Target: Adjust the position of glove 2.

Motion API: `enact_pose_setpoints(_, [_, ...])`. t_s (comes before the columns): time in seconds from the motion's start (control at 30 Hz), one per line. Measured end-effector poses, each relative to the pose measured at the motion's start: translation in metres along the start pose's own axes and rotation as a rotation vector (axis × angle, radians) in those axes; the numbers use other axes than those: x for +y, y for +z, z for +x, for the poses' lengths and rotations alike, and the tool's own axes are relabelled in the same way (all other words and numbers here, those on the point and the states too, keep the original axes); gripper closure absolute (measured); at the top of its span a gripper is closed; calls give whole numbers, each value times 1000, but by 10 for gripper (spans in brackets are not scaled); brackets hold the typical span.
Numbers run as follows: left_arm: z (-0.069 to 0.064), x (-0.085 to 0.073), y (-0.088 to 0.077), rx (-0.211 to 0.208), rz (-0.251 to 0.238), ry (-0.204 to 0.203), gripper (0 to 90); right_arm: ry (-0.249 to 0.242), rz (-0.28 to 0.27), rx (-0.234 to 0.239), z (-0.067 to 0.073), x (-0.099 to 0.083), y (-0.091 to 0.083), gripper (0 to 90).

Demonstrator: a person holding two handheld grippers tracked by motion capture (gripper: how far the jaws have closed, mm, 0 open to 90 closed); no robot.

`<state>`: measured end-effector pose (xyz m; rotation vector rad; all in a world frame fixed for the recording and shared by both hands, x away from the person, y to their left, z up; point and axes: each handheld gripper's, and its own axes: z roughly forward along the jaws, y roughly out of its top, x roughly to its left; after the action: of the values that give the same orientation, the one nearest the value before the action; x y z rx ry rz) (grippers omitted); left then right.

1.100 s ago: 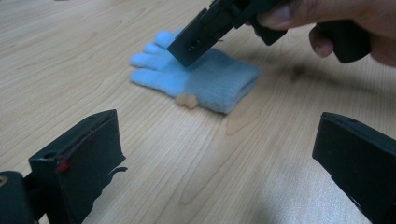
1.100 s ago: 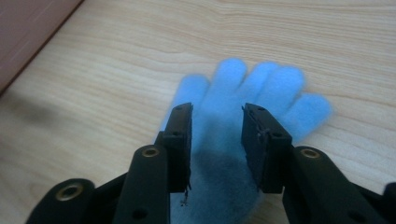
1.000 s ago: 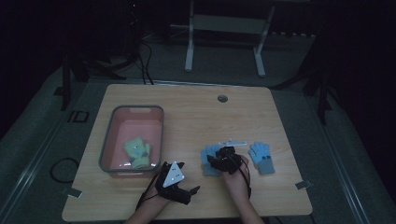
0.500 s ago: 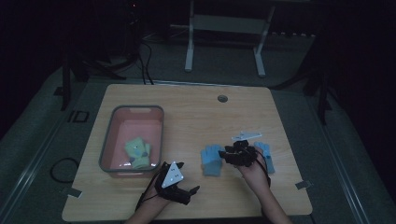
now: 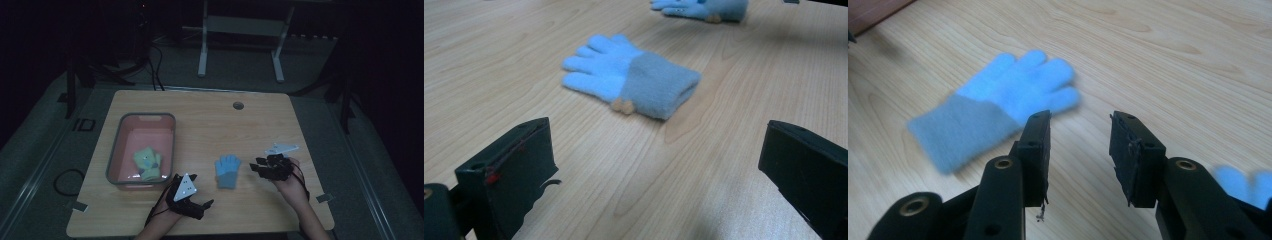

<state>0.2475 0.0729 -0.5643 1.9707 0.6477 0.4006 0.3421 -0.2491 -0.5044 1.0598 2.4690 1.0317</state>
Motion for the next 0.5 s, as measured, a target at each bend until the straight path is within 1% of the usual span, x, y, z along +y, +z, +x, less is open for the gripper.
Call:
enact_pose_setpoints(0.03, [0, 0, 0, -2, -2, -1, 17, -2, -4, 3, -5, -2, -3, 597])
enact_pose_setpoints(0.07, [0, 0, 0, 1, -1, 0, 17, 6, -4, 4, -14, -7, -9, 594])
enact_pose_setpoints(0.1, [0, 0, 0, 1, -1, 0, 17, 6, -4, 4, -14, -7, -9, 594])
enact_pose_setpoints(0.13, [0, 0, 0, 0, -1, -1, 17, 6, -1, 7, -23, -12, -15, 575])
enact_pose_setpoints(0.17, [0, 0, 0, 2, 3, 2, 17, 6, -1, 7, -23, -12, -15, 575])
enact_pose_setpoints(0.2, [0, 0, 0, 4, 7, 5, 17, 5, 12, 10, -31, -18, -19, 566])
enact_pose_setpoints(0.23, [0, 0, 0, 1, 7, 5, 17, 5, 12, 10, -31, -18, -19, 566])
enact_pose_setpoints(0.3, [-1, 0, 1, -4, 7, 3, 17, -3, -1, 31, -39, -24, -23, 562])
enact_pose_setpoints(0.33, [-1, 0, 1, -4, 7, 3, 17, -3, -1, 31, -39, -24, -23, 562])
enact_pose_setpoints(0.37, [-1, 0, 1, -2, 9, 4, 17, -3, 3, 39, -43, -28, -25, 564])
enact_pose_setpoints(0.4, [-1, 0, 1, -2, 8, 4, 17, -25, 19, 19, -50, -34, -28, 574])
enact_pose_setpoints(0.5, [-1, 0, 1, 1, 6, 2, 17, -46, 38, 1, -60, -40, -31, 574])
